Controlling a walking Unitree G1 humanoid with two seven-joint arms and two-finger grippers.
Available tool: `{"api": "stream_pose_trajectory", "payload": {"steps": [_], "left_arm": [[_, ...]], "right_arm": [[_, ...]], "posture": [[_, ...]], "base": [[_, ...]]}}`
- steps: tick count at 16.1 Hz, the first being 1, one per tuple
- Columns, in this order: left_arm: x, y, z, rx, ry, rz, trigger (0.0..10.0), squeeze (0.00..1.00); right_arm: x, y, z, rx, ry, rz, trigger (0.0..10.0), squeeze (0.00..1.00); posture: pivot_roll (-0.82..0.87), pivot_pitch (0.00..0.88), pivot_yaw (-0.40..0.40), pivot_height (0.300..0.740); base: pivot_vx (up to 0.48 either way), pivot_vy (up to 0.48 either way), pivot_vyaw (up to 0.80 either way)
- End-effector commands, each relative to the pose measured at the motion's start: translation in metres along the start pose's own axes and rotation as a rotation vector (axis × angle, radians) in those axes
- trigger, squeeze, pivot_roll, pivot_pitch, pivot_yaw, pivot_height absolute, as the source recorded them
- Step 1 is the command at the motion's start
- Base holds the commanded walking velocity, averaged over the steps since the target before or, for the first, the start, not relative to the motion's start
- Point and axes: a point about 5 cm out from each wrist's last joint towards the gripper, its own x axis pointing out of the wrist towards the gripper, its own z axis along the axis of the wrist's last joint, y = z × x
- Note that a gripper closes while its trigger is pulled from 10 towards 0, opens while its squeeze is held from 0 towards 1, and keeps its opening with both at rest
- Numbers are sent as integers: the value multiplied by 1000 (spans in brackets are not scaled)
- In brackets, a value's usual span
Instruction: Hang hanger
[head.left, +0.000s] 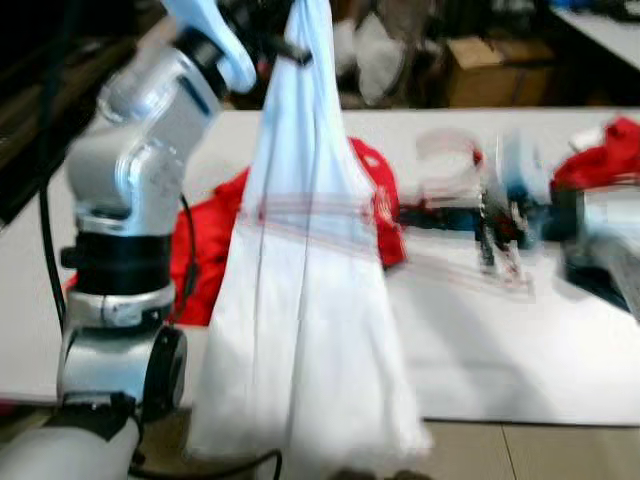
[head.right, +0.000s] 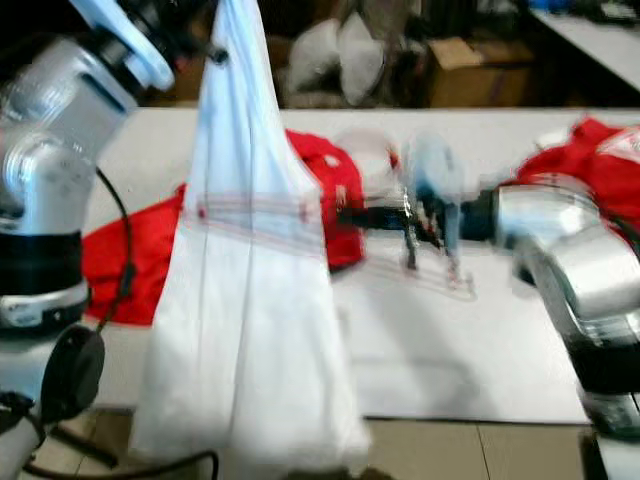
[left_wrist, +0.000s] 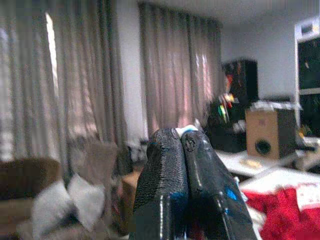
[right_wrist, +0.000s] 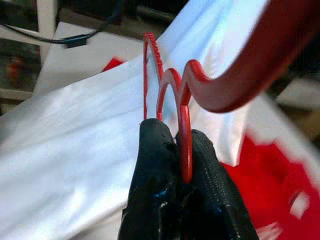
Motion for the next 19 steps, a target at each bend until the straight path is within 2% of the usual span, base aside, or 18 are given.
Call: {"api": "stream_pose_trajectory", "payload": {"steps": [1, 2, 3, 4, 5, 7, 10, 11, 12, 13, 14, 16, 17, 18, 19], "left_arm": [[2, 0, 31, 8, -111, -12, 10000, 0], [1, 1, 46, -1, -177, -18, 10000, 0], [0, 2, 57, -17, -233, -14, 10000, 0], [-2, 4, 65, -37, -290, 4, 10000, 0], [-4, 8, 71, -59, -342, 35, 10000, 0], [-7, 12, 75, -83, -380, 69, 10000, 0], [-9, 16, 74, -78, -404, 109, 10000, 0], [-11, 17, 57, -64, -356, 144, 10000, 0], [-14, 18, 16, 0, -206, 197, 10000, 0], [-22, 20, -30, 67, -19, 243, 10000, 0], [-37, 25, -77, 126, 195, 312, 10000, 0], [-57, 35, -115, 194, 388, 401, 10000, 0], [-80, 48, -143, 269, 540, 489, 10000, 0], [-94, 58, -153, 304, 614, 545, 10000, 0], [-116, 78, -161, 359, 700, 652, 10000, 0]], "right_arm": [[0, -31, 19, -77, -55, -173, 10000, 0], [-6, -65, 51, -136, -173, -361, 10000, 0], [-19, -91, 80, -170, -288, -534, 10000, 0], [-35, -110, 103, -231, -370, -709, 10000, 0], [-47, -121, 113, -313, -377, -831, 10000, 0], [-52, -127, 115, -373, -403, -915, 10000, 0], [-43, -129, 102, -452, -386, -950, 10000, 0], [-29, -126, 77, -444, -306, -885, 10000, 0], [-16, -117, 42, -391, -221, -789, 10000, 0], [-9, -105, 13, -338, -156, -699, 10000, 0], [-5, -91, -13, -283, -95, -589, 10000, 0], [-3, -75, -33, -232, -53, -489, 10000, 0], [-4, -59, -47, -207, -39, -406, 10000, 0], [-5, -48, -52, -197, -35, -349, 10000, 0], [-8, -27, -54, -171, -31, -239, 10000, 0]], "posture": [[-154, 0, 40, 740], [-154, 0, 38, 740], [-155, 0, 35, 740], [-155, 0, 34, 740], [-155, 0, 29, 740], [-157, 0, 26, 740], [-160, 0, 28, 740], [-162, 0, 31, 740], [-161, 0, 33, 740], [-164, 0, 39, 740], [-168, 0, 42, 740], [-170, 0, 47, 740], [-173, 0, 52, 740], [-180, 0, 60, 740], [-186, 0, 71, 740]], "base": [[0, 0, 0], [0, 0, 0], [0, 0, 0], [0, 0, 0], [0, 0, 0], [0, 0, 0], [0, 0, 0], [0, 0, 0], [0, 0, 0], [0, 0, 0], [0, 0, 0], [0, 0, 0], [0, 0, 0], [0, 0, 0], [0, 0, 0]]}}
